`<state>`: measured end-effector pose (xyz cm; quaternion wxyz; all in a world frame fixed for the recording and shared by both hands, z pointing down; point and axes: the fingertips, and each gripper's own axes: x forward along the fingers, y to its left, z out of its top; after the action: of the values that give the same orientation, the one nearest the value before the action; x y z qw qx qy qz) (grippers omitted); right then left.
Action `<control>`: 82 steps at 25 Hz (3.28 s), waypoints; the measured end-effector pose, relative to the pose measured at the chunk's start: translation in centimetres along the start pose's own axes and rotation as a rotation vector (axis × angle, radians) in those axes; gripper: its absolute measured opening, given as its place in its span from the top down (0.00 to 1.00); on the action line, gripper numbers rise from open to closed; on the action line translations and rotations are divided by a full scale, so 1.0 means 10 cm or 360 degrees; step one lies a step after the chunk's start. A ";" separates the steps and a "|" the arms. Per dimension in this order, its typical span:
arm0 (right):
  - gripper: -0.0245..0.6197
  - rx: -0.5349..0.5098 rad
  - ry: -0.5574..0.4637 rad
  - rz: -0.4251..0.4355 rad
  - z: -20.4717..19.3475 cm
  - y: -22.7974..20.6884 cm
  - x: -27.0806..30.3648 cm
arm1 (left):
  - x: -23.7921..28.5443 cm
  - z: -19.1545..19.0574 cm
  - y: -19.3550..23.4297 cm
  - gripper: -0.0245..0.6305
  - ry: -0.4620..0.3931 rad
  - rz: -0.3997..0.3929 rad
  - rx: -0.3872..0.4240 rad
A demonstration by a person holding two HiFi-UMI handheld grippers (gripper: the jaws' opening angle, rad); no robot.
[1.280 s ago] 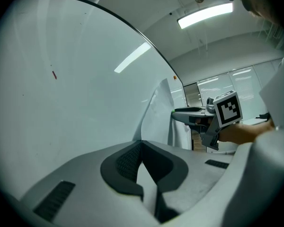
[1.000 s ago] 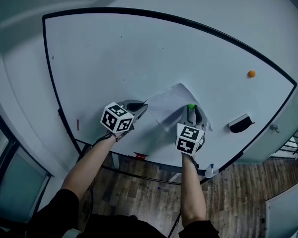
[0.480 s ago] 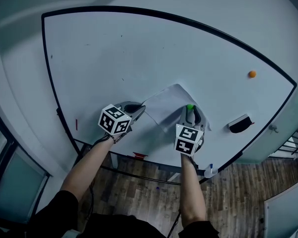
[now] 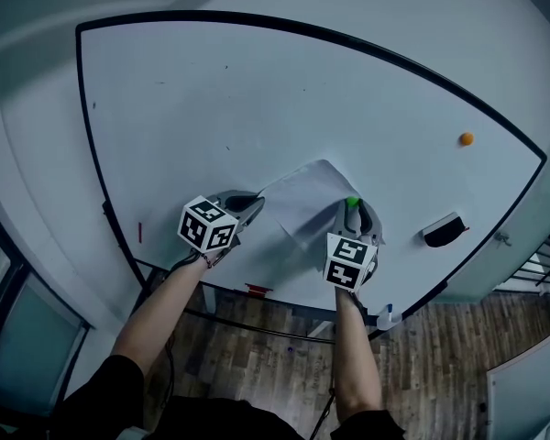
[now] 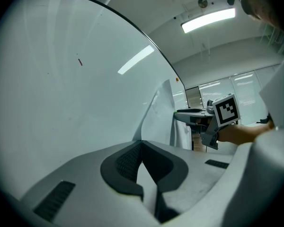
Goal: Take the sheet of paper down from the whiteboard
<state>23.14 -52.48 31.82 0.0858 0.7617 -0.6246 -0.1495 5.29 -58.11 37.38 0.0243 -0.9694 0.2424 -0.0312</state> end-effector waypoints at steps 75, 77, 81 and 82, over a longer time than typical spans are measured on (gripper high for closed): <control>0.89 0.0365 0.0236 0.0410 -0.80 0.33 -2.64 | -1.99 -0.75 -1.86 0.93 0.0034 0.0441 -0.0302; 0.89 0.0361 0.0239 0.0426 -0.79 0.31 -2.72 | -2.01 -0.73 -1.96 0.93 0.0033 0.0442 -0.0304; 0.90 0.0362 0.0222 0.0466 -0.76 0.24 -2.80 | -2.00 -0.62 -2.10 0.93 0.0018 0.0465 -0.0288; 0.90 0.0361 0.0217 0.0480 -0.75 0.22 -2.80 | -1.98 -0.60 -2.12 0.93 0.0016 0.0472 -0.0282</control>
<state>18.70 -25.96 42.98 0.0630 0.6726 -0.7372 -0.0118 -2.62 -30.25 43.70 -0.0580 -0.9211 0.3848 -0.0108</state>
